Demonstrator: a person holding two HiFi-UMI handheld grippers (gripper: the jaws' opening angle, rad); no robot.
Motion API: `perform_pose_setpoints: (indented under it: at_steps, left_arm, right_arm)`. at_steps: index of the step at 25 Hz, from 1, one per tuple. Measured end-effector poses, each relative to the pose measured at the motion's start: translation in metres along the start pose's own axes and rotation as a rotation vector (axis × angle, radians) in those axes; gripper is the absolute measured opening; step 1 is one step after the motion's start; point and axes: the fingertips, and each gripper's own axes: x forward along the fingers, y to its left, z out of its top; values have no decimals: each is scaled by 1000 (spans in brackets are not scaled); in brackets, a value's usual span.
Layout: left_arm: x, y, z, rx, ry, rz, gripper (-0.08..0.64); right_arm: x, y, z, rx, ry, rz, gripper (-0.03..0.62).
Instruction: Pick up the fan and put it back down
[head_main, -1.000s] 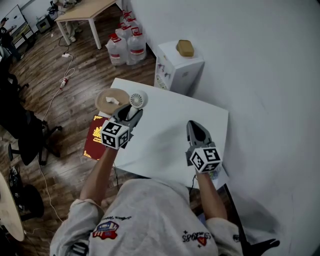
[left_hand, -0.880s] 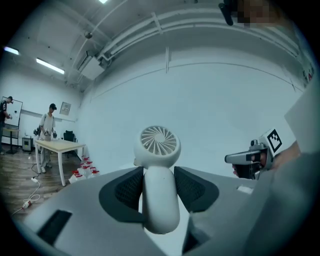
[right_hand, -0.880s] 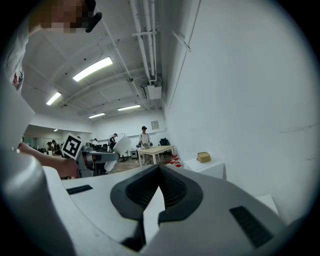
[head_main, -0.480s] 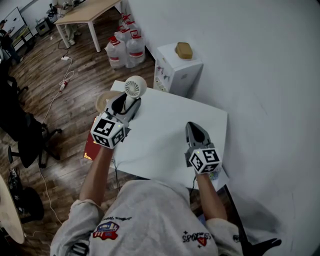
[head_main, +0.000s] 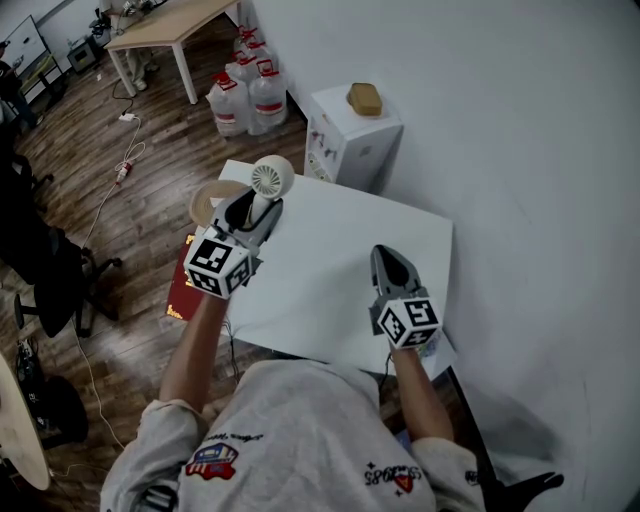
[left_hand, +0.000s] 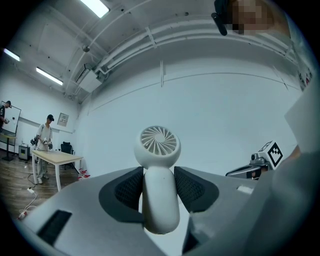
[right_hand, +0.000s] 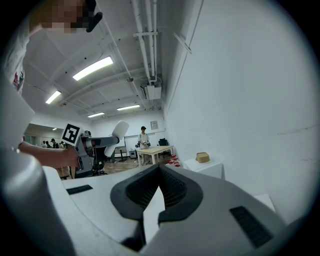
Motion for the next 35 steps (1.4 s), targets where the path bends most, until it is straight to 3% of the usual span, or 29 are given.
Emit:
perform_pose_setpoints:
  at_steps: [13,20,27,35]
  left_arm:
    - [20,0,-30,-19,61,-27,187]
    - [39,4,-66,-10,143,-37,187]
    - [61,7,-123,-34,263,-60,187]
    - [81,19,-211,-84,468,-56,187]
  right_arm:
    - [-2,-12,-11,18,19,-38,-6]
    - [-3,-21,-17,24,38,-69,-6]
    - [-6,-33,-24,27,55,-111,-6]
    - [-10,-51,-36,41,77,-166,-6]
